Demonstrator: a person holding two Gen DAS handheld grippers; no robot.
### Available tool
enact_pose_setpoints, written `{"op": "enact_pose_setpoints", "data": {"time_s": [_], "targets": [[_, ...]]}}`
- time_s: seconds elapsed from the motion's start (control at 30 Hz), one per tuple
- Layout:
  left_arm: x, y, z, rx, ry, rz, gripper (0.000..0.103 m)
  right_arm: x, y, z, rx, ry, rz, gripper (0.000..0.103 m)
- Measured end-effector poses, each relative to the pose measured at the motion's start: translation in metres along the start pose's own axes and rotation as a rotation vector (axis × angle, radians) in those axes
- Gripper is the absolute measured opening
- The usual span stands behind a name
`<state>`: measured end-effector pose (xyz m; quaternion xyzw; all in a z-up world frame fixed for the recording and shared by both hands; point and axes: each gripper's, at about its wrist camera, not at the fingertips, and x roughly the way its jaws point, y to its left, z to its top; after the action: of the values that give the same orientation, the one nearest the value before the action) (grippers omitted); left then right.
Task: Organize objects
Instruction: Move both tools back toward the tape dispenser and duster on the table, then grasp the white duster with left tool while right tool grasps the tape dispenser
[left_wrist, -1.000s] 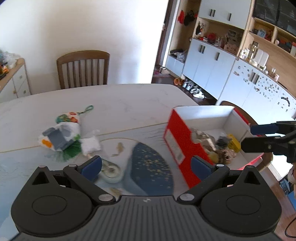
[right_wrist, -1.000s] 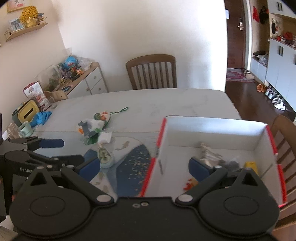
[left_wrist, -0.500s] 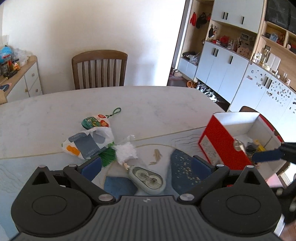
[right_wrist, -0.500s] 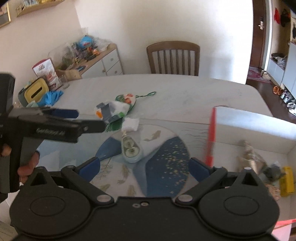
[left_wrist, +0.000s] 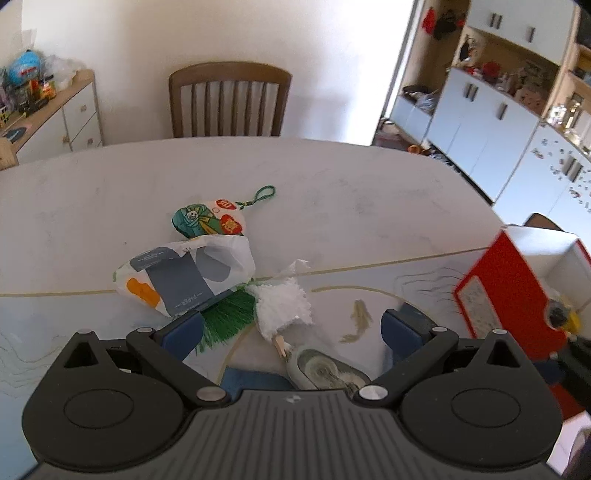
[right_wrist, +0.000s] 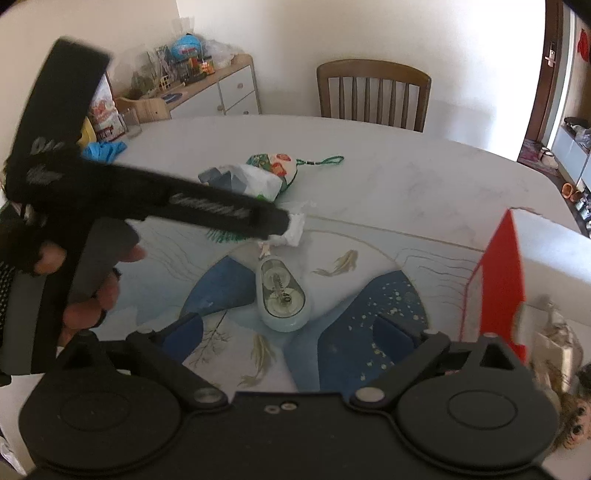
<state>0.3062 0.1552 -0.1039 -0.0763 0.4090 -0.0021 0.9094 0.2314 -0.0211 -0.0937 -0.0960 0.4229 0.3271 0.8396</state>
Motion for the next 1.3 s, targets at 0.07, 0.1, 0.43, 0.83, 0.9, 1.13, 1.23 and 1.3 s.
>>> {"op": "enact_pose_setpoints", "data": {"time_s": [0.07, 0.1, 0.43, 0.83, 0.9, 1.13, 1.23, 1.3], "targets": [[0.013, -0.002, 0.003, -0.002, 0.015, 0.023, 0.103, 0.010, 0.000, 0.001, 0.000, 0.008, 0.002, 0.097], [0.018, -0.004, 0.004, 0.001, 0.016, 0.030, 0.103, 0.015, 0.000, 0.001, -0.004, 0.014, 0.000, 0.097], [0.055, -0.014, 0.006, 0.010, 0.048, 0.078, 0.102, 0.051, 0.001, 0.001, -0.041, 0.043, 0.004, 0.086], [0.074, -0.006, 0.006, 0.008, 0.095, 0.065, 0.071, 0.071, 0.003, 0.003, -0.089, 0.049, 0.060, 0.071], [0.077, -0.005, 0.006, 0.007, 0.103, 0.061, 0.067, 0.074, 0.005, 0.004, -0.104, 0.051, 0.060, 0.068], [0.079, -0.004, 0.007, 0.003, 0.103, 0.060, 0.056, 0.086, 0.009, 0.006, -0.136, 0.060, 0.033, 0.061], [0.079, -0.001, 0.007, -0.006, 0.104, 0.058, 0.049, 0.087, 0.009, 0.007, -0.138, 0.053, 0.020, 0.055], [0.078, -0.001, 0.006, -0.008, 0.104, 0.062, 0.046, 0.087, 0.010, 0.006, -0.140, 0.049, 0.017, 0.051]]}}
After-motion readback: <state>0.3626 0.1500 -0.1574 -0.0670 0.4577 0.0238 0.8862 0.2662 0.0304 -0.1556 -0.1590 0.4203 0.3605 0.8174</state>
